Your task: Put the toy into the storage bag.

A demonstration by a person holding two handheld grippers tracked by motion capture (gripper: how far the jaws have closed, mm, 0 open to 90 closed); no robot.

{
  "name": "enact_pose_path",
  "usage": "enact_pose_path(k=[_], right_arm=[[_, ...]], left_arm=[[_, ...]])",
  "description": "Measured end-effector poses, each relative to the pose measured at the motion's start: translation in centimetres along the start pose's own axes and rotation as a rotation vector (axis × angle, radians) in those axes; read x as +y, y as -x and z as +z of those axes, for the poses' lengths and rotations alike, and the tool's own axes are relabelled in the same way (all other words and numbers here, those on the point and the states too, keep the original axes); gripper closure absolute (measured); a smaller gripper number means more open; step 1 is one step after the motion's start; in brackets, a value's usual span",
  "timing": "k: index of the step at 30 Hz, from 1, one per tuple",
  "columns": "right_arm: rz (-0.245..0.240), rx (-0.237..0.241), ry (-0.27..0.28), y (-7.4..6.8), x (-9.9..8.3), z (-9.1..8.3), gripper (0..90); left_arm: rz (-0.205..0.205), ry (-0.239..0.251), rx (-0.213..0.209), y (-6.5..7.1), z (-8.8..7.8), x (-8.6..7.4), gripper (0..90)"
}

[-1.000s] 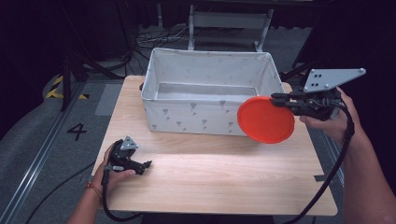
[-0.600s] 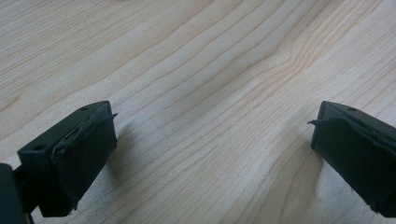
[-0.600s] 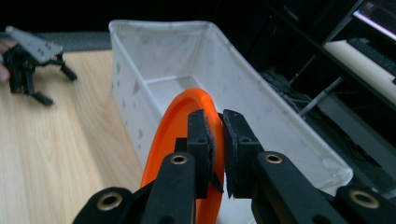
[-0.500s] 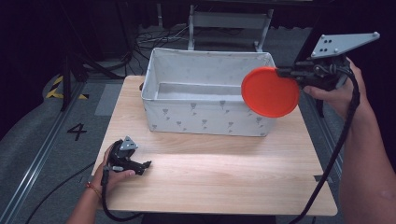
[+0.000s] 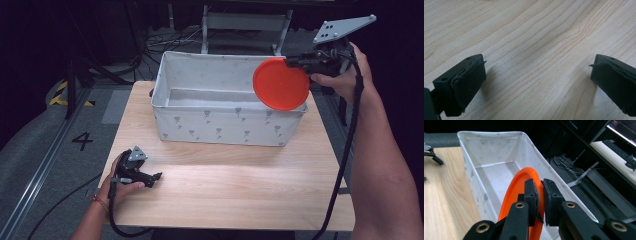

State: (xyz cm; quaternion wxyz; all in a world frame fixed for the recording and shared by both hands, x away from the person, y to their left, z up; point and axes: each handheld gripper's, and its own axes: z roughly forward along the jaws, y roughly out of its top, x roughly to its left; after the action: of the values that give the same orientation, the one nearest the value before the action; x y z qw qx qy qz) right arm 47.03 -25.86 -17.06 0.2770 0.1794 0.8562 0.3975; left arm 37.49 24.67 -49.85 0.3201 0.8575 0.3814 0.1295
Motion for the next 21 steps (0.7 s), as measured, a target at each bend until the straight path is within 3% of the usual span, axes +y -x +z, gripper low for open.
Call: enact_pose_path(k=[7, 13, 21], right_arm=[[0.026, -0.019, -0.009, 1.8, -0.4, 2.6, 82.2], [0.087, -0.049, 0.01, 2.8, -1.4, 4.4, 82.2], [0.116, -0.075, -0.014, 2.7, -3.0, 6.7, 82.2]], left_arm=[[0.001, 0.0, 0.0, 0.0, 0.0, 0.0, 0.3], [0.0, 0.0, 0.0, 0.0, 0.0, 0.0, 0.3], [-0.003, 0.003, 0.002, 0.0, 0.0, -0.1, 0.5]])
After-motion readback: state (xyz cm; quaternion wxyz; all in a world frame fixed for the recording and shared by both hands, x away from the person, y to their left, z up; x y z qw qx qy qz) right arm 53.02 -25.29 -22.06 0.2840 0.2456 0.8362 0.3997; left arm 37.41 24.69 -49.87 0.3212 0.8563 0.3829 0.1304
